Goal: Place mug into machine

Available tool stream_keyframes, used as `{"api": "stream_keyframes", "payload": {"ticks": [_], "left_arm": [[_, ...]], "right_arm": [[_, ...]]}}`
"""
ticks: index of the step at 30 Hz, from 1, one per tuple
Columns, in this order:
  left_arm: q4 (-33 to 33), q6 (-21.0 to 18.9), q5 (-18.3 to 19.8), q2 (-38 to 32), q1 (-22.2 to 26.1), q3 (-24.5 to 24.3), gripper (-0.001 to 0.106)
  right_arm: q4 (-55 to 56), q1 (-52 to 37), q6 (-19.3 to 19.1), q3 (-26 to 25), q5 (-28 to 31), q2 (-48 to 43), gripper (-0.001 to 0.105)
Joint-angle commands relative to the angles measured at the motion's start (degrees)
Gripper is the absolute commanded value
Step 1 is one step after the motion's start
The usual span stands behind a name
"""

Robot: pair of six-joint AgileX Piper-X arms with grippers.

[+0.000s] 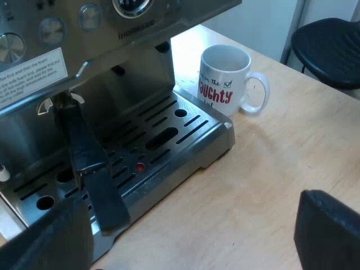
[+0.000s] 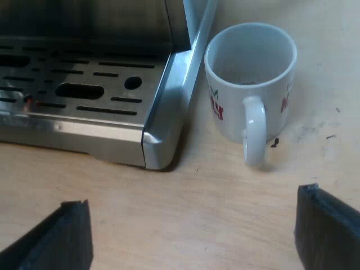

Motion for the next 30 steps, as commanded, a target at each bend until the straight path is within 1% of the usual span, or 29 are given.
{"api": "stream_keyframes", "payload": {"ticks": [1,3,5,7,13,14,16,22,26,27,30], "left_arm": [[-1.2,-0.5,0.3,-0.2,-0.2,-0.4,0.079],[-1.2,-0.5,0.3,-0.2,-0.2,-0.4,0.079],[-1.2,-0.5,0.3,-0.2,-0.2,-0.4,0.079],[-1.1,-0.5,0.3,-0.2,-0.2,-0.4,0.079],[-1.1,-0.5,0.3,-0.2,-0.2,-0.4,0.079],[-1.1,-0.5,0.3,-0.2,-0.2,-0.4,0.079],[-1.1,-0.5,0.3,-0.2,-0.2,-0.4,0.079],[-1.1,-0.5,0.3,-0.2,-0.2,-0.4,0.079],[-1.1,-0.5,0.3,-0.2,-0.2,-0.4,0.079],[-1.1,-0.5,0.3,-0.2,-0.2,-0.4,0.079],[-1.1,-0.5,0.3,-0.2,-0.2,-0.4,0.079]], "right_arm": [[-3.6,0.1,-0.5,2.3,0.0,-0.1,0.077],[-4.5,0.1,-0.5,3.1,0.0,-0.1,0.077],[-8.8,0.1,-0.5,6.3,0.0,-0.1,0.077],[-10.6,0.1,-0.5,8.0,0.0,-0.1,0.077],[-17.2,0.1,-0.5,12.6,0.8,-0.1,0.077],[-17.2,0.1,-0.5,12.6,0.8,-0.1,0.077],[-21.1,0.1,-0.5,15.2,0.8,-0.1,0.077],[-29.6,0.1,-0.5,20.6,1.4,-0.1,0.077],[-32.3,0.1,-0.5,22.3,2.4,-0.1,0.077],[-34.1,0.1,-0.5,23.2,3.4,-0.1,0.077],[-37.1,0.1,-0.5,24.3,3.4,-0.1,0.077]]}}
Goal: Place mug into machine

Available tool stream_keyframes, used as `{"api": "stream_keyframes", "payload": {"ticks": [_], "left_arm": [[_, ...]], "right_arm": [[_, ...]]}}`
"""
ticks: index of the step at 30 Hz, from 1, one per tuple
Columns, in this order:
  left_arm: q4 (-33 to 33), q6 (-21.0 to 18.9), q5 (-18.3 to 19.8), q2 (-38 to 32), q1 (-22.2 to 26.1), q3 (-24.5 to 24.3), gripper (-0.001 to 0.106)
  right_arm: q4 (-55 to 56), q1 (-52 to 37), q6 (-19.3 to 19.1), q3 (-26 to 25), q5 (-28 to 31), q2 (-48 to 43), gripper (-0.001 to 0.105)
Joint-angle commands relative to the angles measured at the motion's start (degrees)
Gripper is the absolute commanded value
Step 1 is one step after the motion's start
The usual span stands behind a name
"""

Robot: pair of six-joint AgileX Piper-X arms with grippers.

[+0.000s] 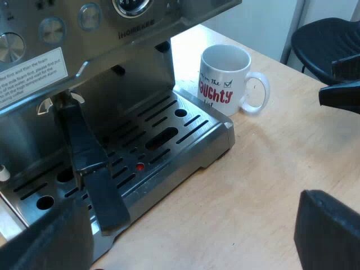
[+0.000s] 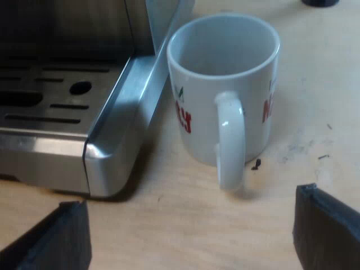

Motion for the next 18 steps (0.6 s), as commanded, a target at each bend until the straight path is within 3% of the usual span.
{"api": "stream_keyframes", "payload": {"ticks": [1,9,18], "left_arm": [[-1.0,-0.5,0.3,-0.2,-0.2,-0.4,0.079],[-1.0,-0.5,0.3,-0.2,-0.2,-0.4,0.079],[-1.0,-0.5,0.3,-0.2,-0.2,-0.4,0.079]], "right_arm": [[-3.7,0.1,-0.5,1.0,0.1,-0.1,0.077],[-7.1,0.1,-0.5,1.8,0.1,3.4,0.077],[-18.3,0.1,-0.5,1.8,0.1,14.8,0.077]]}}
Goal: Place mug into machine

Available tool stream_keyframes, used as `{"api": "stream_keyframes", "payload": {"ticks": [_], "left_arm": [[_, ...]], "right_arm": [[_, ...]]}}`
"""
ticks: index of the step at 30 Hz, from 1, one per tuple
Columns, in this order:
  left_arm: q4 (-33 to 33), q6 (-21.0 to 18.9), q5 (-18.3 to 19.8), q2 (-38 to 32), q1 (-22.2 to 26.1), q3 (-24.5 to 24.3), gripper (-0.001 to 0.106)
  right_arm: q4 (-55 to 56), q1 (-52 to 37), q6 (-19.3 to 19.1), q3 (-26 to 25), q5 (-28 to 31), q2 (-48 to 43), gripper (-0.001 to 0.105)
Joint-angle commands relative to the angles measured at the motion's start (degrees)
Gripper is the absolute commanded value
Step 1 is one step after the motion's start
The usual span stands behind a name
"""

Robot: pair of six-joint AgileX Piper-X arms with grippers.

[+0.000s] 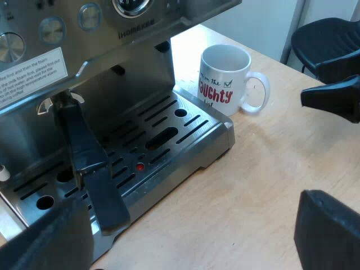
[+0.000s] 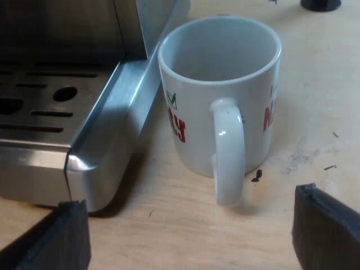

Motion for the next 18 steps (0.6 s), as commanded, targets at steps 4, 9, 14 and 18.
{"api": "stream_keyframes", "payload": {"ticks": [4,9,14,18], "left_arm": [[-1.0,-0.5,0.3,-0.2,-0.2,-0.4,0.079],[-1.0,-0.5,0.3,-0.2,-0.2,-0.4,0.079],[-1.0,-0.5,0.3,-0.2,-0.2,-0.4,0.079],[-1.0,-0.5,0.3,-0.2,-0.2,-0.4,0.079]], "right_arm": [[-8.1,0.1,-0.5,-0.1,0.0,7.2,0.077],[-14.2,0.1,-0.5,-0.1,0.0,12.6,0.077],[-18.6,0.1,-0.5,-0.1,0.0,17.4,0.077],[-21.9,0.1,-0.5,-0.1,0.0,21.4,0.077]]}}
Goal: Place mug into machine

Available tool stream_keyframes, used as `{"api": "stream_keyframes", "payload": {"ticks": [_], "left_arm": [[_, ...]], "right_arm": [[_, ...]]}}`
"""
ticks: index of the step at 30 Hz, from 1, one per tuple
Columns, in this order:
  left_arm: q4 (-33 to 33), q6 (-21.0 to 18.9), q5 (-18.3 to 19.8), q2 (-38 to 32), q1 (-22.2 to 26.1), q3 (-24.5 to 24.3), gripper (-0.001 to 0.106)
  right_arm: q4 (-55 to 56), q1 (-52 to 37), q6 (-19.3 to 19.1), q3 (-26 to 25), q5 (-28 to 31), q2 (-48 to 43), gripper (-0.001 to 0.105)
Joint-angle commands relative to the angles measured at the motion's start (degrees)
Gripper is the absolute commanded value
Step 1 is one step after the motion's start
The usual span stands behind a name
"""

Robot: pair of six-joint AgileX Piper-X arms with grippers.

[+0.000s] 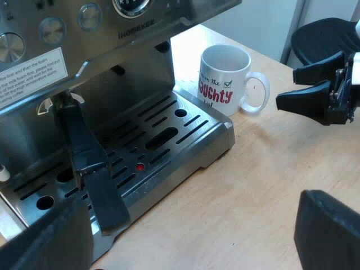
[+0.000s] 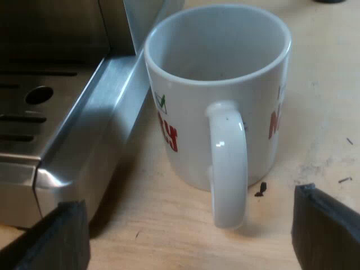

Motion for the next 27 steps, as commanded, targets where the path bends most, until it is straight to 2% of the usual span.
{"api": "stream_keyframes", "payload": {"ticks": [1,11,27], "left_arm": [[-1.0,-0.5,0.3,-0.2,-0.2,-0.4,0.079],[-1.0,-0.5,0.3,-0.2,-0.2,-0.4,0.079],[-1.0,-0.5,0.3,-0.2,-0.2,-0.4,0.079]], "right_arm": [[-3.3,0.1,-0.5,-0.1,-0.1,2.5,0.077],[-10.2,0.1,-0.5,-1.6,-0.1,11.3,0.077],[-12.6,0.1,-0.5,-9.5,-0.1,23.7,0.077]]}}
